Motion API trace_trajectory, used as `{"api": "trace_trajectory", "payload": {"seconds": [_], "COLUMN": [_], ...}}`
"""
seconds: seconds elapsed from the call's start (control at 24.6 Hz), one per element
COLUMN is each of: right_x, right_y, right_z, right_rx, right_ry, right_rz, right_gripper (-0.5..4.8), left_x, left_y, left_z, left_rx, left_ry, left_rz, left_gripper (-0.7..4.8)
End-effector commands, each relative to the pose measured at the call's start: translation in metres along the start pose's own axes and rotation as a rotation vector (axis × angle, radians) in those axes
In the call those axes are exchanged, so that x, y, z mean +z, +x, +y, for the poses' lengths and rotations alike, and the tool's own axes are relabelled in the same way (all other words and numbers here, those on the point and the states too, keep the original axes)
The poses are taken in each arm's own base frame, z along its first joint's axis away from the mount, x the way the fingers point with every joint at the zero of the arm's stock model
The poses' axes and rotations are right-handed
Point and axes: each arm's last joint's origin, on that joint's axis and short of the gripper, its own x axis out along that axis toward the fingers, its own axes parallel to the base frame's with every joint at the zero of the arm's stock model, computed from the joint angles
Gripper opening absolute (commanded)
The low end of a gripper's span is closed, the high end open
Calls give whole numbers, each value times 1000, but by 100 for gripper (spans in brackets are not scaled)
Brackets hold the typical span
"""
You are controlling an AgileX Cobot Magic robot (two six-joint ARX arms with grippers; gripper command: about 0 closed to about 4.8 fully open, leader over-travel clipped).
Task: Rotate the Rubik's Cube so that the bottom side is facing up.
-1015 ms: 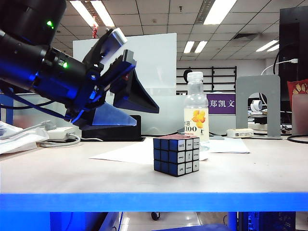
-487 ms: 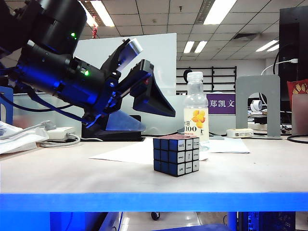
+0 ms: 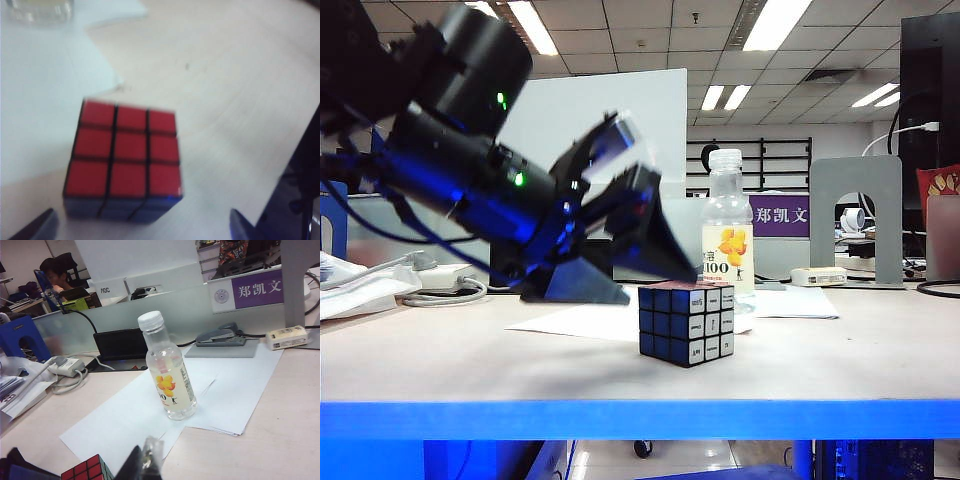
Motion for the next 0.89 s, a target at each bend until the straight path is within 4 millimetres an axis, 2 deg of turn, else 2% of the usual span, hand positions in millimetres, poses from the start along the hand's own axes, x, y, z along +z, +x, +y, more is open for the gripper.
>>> {"api": "trace_trajectory", "payload": {"seconds": [0.04,0.37,0.89], "right_x": [2,2,3], "right_y": [0,0,0], "right_z": [1,1,1], "right_rx": [4,5,4], "right_ry": [-6,-7,-11], "right_rz": [-15,-15,-17], "right_gripper": [-5,-5,-5], "left_x": [0,7,20], "left_y": [4,9,32], "left_z": [2,3,10], "left_rx": [-3,5,30], "left_ry": [7,73,127], "left_rz": [3,63,116], "left_gripper": [479,479,479]}}
